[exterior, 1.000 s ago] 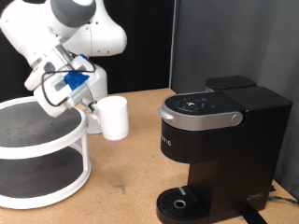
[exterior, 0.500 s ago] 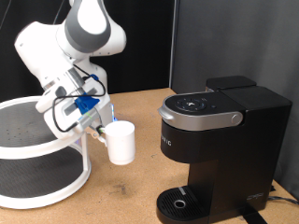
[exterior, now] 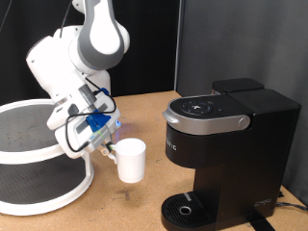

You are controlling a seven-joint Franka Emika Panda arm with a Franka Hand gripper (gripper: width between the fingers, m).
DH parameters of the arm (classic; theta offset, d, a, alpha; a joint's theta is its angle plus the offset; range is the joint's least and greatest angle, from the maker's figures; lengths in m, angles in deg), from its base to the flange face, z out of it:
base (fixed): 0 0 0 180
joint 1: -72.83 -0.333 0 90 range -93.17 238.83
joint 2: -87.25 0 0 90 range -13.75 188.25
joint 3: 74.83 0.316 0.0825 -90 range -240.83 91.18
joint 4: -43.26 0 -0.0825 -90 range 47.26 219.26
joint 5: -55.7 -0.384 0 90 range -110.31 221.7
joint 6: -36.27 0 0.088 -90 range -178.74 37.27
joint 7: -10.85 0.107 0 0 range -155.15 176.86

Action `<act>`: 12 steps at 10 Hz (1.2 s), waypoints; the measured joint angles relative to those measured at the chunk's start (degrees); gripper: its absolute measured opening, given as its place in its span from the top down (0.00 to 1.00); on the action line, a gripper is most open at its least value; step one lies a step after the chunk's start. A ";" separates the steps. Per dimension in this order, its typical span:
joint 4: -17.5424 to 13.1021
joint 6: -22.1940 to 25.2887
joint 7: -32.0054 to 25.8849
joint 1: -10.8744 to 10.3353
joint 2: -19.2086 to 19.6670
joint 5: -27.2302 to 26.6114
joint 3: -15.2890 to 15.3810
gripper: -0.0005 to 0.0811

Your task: Make a cup of coffee with the keurig machine

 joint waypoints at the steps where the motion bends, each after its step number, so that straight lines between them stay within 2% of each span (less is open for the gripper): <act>1: -0.39 -0.81 0.00 -0.45 1.05 -0.97 0.68 0.91; 7: -3.53 -3.15 -5.93 -3.36 6.75 -11.91 5.19 0.91; 12: -7.79 -5.03 -16.43 -4.78 11.78 -25.21 9.19 0.91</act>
